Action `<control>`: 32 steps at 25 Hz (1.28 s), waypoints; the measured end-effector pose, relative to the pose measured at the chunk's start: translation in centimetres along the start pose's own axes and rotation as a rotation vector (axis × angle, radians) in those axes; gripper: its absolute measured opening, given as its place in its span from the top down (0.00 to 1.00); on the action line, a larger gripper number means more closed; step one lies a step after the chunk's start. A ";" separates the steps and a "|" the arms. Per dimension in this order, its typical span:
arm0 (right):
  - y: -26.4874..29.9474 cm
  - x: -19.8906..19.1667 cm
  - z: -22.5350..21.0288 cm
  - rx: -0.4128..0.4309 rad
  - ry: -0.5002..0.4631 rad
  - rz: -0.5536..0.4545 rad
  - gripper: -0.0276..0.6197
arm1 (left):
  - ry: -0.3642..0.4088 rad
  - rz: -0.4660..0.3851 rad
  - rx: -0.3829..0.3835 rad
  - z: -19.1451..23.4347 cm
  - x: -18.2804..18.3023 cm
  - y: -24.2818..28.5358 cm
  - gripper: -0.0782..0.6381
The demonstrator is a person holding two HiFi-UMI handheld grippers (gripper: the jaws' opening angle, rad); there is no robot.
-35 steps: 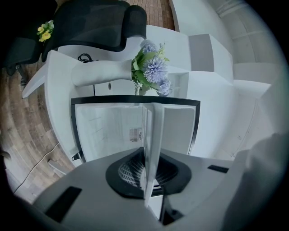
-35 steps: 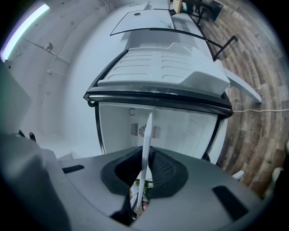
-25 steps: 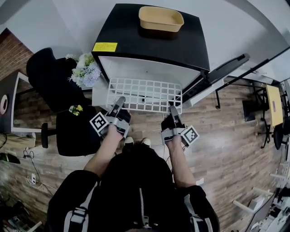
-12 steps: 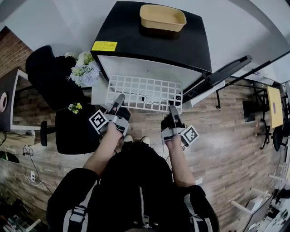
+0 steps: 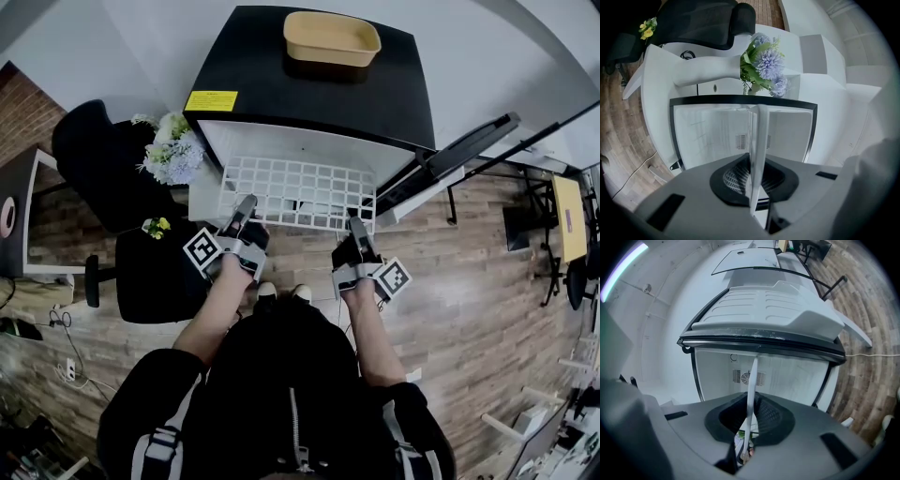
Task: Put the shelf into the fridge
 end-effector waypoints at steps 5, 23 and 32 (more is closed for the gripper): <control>0.3 0.0 0.1 0.003 0.002 0.003 0.91 | -0.001 -0.004 0.000 0.0 0.2 0.3 0.83; 2.7 1.0 0.1 0.003 0.007 -0.002 0.91 | 0.002 -0.018 -0.004 0.3 1.2 3.0 0.83; 3.0 1.3 -0.2 0.004 0.011 -0.004 0.91 | 0.038 -0.010 -0.003 0.2 1.3 3.4 0.83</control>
Point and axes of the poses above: the fingertips, and each gripper's own axes: y forward along the fingers, z to its left, x out of its top, the point moved 4 cm from there along -y, backward along the fingers, and after that the axes turned 3 degrees about -x, right-handed, at the moved point
